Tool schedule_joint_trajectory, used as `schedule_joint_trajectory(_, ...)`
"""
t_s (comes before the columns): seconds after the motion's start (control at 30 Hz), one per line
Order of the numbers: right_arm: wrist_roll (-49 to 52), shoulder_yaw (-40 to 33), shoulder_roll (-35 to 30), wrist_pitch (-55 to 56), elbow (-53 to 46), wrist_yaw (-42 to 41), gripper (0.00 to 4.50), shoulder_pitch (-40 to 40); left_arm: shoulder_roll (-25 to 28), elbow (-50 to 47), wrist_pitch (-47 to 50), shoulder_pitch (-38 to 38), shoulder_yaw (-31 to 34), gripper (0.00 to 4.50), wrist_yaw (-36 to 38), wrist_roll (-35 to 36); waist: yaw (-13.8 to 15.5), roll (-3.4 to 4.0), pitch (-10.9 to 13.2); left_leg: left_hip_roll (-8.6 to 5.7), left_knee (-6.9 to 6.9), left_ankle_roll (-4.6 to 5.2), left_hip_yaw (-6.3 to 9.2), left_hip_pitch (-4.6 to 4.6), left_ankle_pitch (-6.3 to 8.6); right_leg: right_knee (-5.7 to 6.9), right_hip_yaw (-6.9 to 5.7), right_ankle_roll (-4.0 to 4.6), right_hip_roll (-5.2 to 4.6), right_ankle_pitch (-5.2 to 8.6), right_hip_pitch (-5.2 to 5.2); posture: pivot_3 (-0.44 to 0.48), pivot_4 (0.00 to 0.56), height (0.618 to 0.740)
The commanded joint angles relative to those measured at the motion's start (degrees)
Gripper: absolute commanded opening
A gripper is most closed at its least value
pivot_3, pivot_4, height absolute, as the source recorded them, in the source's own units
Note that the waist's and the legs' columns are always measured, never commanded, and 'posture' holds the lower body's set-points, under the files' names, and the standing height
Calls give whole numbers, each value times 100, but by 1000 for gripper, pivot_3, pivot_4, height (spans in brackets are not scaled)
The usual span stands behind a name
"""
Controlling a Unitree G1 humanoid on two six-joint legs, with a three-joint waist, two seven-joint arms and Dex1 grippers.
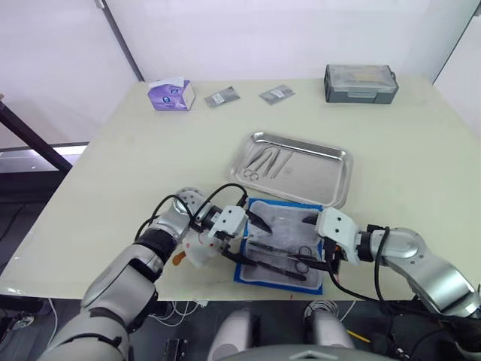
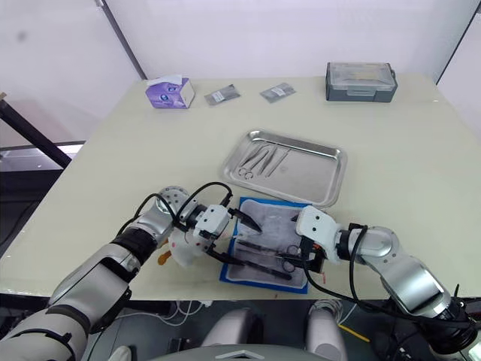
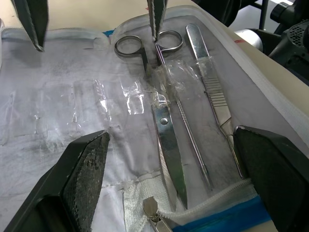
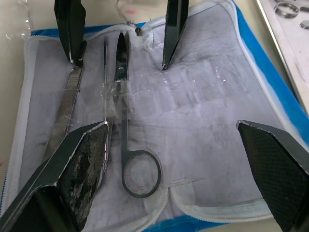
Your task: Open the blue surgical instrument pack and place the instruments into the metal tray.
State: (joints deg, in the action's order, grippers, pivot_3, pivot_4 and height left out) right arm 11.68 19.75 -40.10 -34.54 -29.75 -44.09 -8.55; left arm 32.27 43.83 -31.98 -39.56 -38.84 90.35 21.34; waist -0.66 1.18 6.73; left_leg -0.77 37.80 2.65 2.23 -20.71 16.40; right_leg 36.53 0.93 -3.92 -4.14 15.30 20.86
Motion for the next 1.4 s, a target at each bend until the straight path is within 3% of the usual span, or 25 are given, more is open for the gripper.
schedule_joint_trajectory(0.03, -61, -5, 52, 89, -25, -39, 4500, -130, 40, 265, -92, 465, -939, 4417, 215, -417, -2, -3, 2, 0, -1, 0, 0, 0, 0, -1, 0, 0, 0, 0, 1, 0, 150, 734)
schedule_joint_trajectory(0.4, -327, 179, 112, 12, 92, -117, 4500, -254, 48, 255, -319, 461, -1040, 4417, 215, -119, 5, -14, 9, -2, -47, 0, 1, -8, 0, -56, -4, -11, -1, -10, 4, 0, 150, 734)
schedule_joint_trajectory(1.4, -413, 369, 273, -16, -196, -297, 4500, -87, 191, -44, -227, 651, -911, 4417, 215, 70, -14, -50, 32, -1, -62, 3, 5, -11, 3, -62, -2, -8, 1, -9, 9, 0, 150, 734)
